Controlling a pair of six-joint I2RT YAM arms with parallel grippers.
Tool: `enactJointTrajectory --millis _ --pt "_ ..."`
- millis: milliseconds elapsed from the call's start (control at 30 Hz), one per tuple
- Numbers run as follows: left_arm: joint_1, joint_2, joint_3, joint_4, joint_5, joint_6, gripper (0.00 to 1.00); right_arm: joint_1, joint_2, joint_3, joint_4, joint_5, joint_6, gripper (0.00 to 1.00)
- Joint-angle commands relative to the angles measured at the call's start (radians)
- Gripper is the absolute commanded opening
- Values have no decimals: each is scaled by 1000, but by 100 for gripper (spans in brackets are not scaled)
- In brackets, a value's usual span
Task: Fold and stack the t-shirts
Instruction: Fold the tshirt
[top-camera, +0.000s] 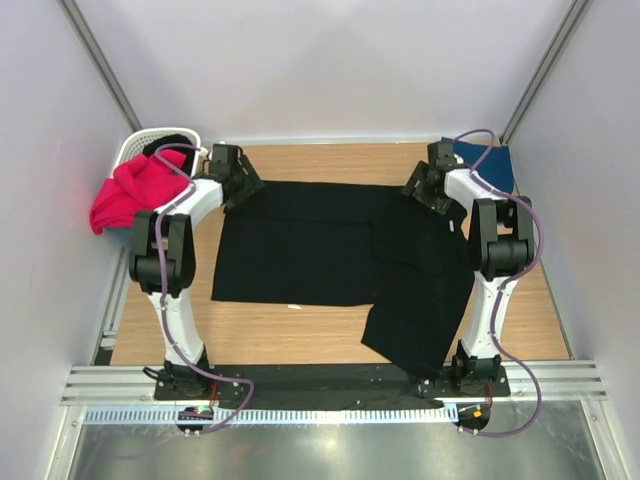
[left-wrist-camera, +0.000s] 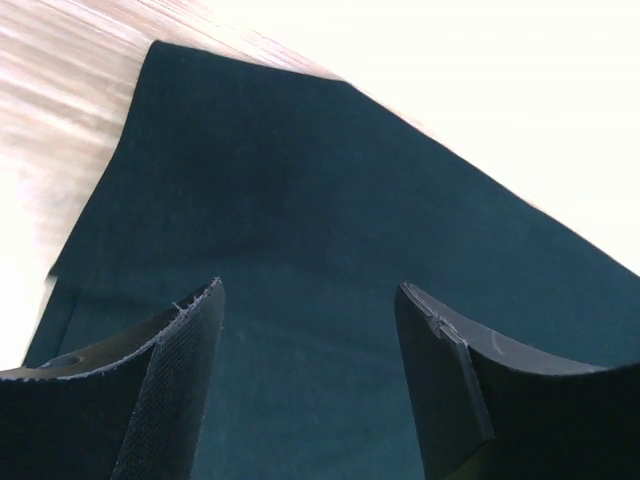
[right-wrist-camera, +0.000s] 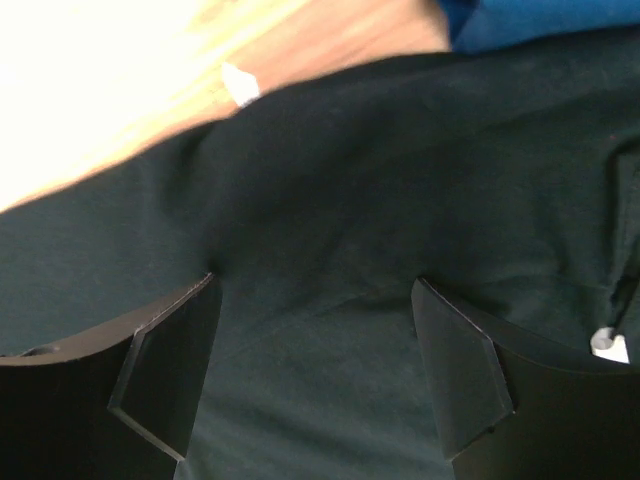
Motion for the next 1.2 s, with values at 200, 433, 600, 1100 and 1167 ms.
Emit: enactJointTrajectory --millis 200,433,600,1100,1167 --pt "0 169 126 61 -46 37 66 28 76 76 52 55 -20 83" --pt "1 257 201 -90 -182 -10 67 73 106 61 40 72 4 83" --pt "26 282 224 -174 -270 -53 67 104 112 59 35 78 30 83" --pt "129 265 199 -196 -272 -43 66 179 260 300 -36 71 24 83" --pt "132 285 219 -182 -236 -20 66 177 283 337 -63 95 4 84"
